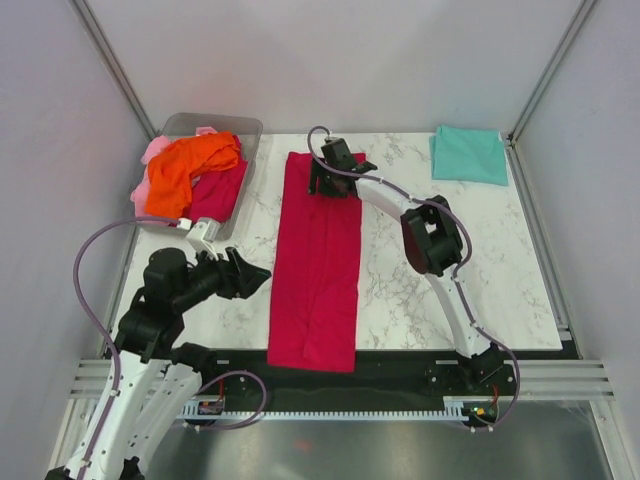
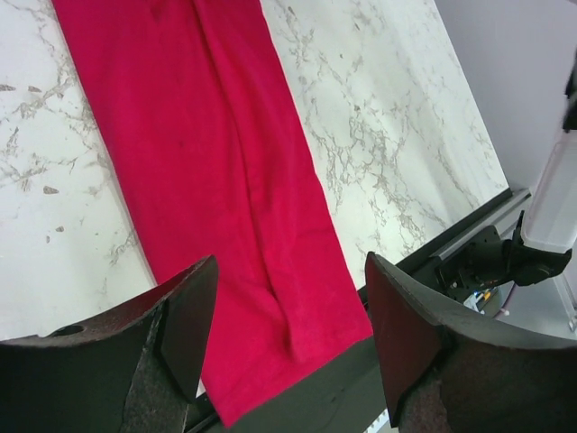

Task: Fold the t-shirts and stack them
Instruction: Fold the tshirt

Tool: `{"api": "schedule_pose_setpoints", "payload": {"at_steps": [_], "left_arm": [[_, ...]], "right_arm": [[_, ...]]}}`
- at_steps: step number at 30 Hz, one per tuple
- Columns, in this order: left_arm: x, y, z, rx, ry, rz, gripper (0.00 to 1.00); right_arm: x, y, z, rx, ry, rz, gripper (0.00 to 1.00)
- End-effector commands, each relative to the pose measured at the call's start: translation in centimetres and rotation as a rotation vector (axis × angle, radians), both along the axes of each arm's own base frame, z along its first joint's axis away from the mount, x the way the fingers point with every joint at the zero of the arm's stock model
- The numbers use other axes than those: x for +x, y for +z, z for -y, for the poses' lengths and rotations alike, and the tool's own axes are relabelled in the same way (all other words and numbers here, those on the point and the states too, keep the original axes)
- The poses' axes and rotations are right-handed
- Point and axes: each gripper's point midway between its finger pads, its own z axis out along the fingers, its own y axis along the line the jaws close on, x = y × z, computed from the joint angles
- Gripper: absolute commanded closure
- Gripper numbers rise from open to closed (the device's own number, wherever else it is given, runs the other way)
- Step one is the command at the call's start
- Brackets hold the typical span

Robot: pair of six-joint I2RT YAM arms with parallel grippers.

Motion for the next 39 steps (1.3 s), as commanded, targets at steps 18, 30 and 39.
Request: {"api": "schedule_pose_setpoints", "payload": {"at_steps": [18,30,39], "left_arm": [[1.9,1.0,-0.6,0.031,0.041,0.032,0.25],[-5.5,31.0,1.7,-0.768,-0.165,0.461,0.03],[-12.3,36.2,0.4,-0.975,-0.315,0.507,0.08]], "right_arm": [[10.2,10.0,0.0,0.430,0.252,0.419,0.03],[-10.9,20.0,7.0,0.215,0.131,0.348,0.02],[-27.7,6.5,10.4,0.153,0.001,0.035,0.06]]}}
